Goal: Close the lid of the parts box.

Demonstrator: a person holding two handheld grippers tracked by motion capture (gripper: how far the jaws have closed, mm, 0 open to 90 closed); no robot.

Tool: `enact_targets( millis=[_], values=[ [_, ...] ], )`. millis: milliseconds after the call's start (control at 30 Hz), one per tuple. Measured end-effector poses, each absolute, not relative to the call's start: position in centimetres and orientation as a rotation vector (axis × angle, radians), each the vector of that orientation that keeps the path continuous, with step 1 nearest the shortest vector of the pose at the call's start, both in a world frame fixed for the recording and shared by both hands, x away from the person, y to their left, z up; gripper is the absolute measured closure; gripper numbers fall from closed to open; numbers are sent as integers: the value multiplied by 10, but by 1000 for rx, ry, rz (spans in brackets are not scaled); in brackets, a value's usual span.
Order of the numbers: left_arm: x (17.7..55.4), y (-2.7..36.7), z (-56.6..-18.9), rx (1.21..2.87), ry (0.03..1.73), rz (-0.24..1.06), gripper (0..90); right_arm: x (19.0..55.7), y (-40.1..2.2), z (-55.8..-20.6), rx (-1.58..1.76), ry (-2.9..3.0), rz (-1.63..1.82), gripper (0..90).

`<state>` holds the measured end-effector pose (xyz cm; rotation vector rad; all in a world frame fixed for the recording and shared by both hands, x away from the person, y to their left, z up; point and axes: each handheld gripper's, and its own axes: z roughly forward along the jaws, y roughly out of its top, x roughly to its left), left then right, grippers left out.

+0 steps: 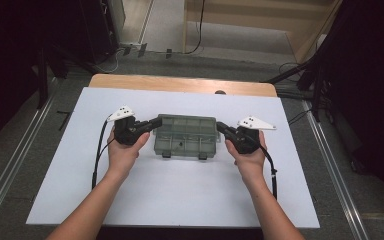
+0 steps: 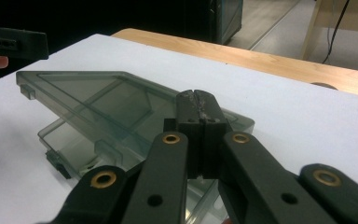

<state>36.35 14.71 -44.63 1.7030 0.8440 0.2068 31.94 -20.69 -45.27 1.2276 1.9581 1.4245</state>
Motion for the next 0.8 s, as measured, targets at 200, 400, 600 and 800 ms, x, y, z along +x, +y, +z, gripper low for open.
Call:
enact_targets(
  millis=[200,400,600,800],
  values=[
    [355,147,-454,1715,825,254,900,310,-203,-461,1208,1966,1424,900],
    [350,148,-461,1712,834,278,900,304,-198,-466,1188,1960,1402,900],
    [343,149,-471,1707,834,304,900,299,-196,-474,1198,1953,1400,900],
    [337,150,-483,1703,844,288,900,293,-191,-483,1188,1963,1385,900]
  ],
)
